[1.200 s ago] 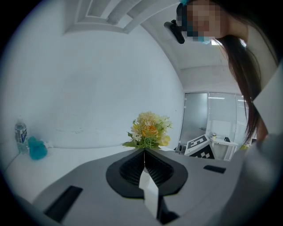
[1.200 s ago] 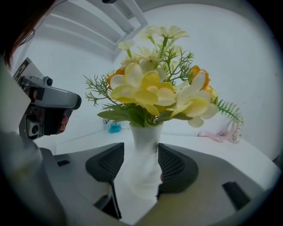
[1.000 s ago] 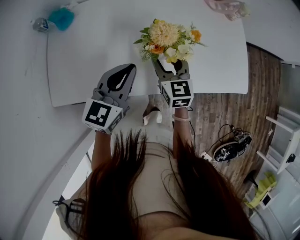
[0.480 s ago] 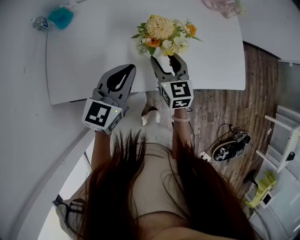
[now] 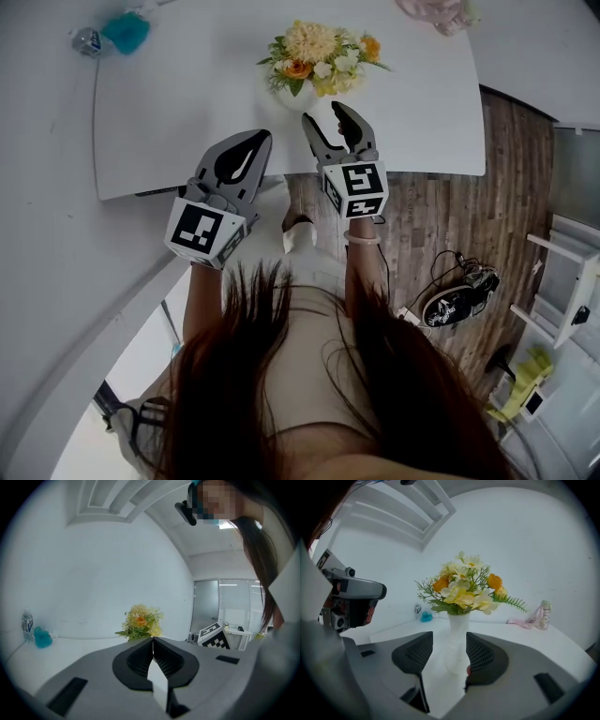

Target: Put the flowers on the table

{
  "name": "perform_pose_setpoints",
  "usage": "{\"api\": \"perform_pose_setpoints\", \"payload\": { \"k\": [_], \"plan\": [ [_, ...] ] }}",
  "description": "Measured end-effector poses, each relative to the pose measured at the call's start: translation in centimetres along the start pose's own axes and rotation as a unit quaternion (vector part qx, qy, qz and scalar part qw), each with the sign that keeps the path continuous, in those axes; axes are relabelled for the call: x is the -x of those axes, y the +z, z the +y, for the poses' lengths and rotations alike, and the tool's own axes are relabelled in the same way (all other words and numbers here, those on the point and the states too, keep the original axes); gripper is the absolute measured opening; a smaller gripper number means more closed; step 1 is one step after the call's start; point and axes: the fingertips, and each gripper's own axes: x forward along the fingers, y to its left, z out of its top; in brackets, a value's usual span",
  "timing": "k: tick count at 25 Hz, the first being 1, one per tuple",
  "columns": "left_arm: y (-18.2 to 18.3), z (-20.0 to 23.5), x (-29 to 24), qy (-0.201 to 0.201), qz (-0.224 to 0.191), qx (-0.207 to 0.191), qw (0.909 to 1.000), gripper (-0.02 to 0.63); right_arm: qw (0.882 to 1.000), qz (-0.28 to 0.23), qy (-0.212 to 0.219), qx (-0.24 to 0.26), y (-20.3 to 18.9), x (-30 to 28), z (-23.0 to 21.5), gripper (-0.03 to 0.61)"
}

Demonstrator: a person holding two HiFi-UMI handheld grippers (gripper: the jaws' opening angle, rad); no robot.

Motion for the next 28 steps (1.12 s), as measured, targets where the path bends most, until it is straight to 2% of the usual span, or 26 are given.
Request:
{"api": "perform_pose_setpoints", "payload": {
  "k": [12, 22, 28],
  "plan": [
    [0.6, -4.3, 2.5, 0.014, -0.019, -0.016, 0.9996, 0.004, 1.000, -0.021, 0.017, 0.012, 1.0, 4.2, 0.8, 0.224],
    [0.7, -7.3, 4.6, 0.025, -0.027, -0.031, 0.9988, 0.004, 0.999, -0.042, 0.024, -0.002, 1.5, 7.2, 1.4, 0.192],
    [1.2, -8.9, 6.4, 0.041, -0.043, -0.036, 0.9976, 0.003, 0.998, -0.049, 0.034, 0.016, 2.4, 9.2, 2.0, 0.186]
  ]
}}
